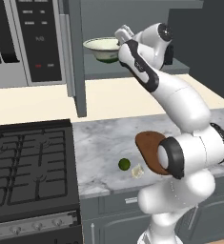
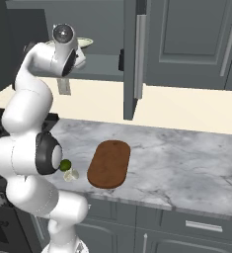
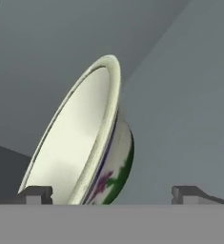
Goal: Open the cabinet. Place the bowl and condiment on the counter. Then place the lime and garlic on the cutting board.
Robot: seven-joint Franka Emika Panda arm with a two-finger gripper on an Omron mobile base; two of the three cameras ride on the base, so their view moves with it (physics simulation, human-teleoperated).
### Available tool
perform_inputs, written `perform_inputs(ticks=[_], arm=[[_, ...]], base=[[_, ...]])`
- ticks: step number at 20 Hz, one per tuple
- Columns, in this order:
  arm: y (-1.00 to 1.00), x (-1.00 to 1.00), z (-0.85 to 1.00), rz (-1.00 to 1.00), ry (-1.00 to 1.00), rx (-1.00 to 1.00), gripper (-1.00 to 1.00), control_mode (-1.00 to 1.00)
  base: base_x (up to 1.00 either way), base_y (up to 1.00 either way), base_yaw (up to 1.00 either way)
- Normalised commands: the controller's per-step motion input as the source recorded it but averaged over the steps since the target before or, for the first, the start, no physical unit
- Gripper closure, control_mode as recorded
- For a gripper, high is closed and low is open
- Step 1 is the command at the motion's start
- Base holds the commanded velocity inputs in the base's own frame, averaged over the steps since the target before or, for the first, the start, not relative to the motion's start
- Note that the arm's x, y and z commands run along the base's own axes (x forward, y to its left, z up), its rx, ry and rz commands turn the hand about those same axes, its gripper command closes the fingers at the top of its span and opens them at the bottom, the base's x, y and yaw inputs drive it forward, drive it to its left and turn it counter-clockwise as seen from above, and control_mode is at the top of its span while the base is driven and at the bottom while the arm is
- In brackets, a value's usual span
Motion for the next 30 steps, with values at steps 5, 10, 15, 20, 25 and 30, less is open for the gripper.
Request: perform_inputs(ticks=[5,10,15,20,25,30], arm=[[0.16,0.47,-0.08,0.0,0.0,0.0,-1.0,-1.0],[0.02,0.31,-0.03,0.0,0.0,0.0,-1.0,-1.0],[0.0,0.07,-0.11,0.0,0.0,0.0,1.0,-1.0],[0.0,-0.05,-0.2,0.0,0.02,0.0,1.0,-1.0],[0.0,-0.7,0.0,0.0,-0.03,0.0,1.0,-1.0],[-0.01,-1.0,0.0,-0.05,-0.09,0.0,1.0,-1.0]], base=[[0.0,0.0,0.0],[0.0,0.0,0.0],[0.0,0.0,0.0],[0.0,0.0,0.0],[0.0,0.0,0.0],[0.0,0.0,0.0]])
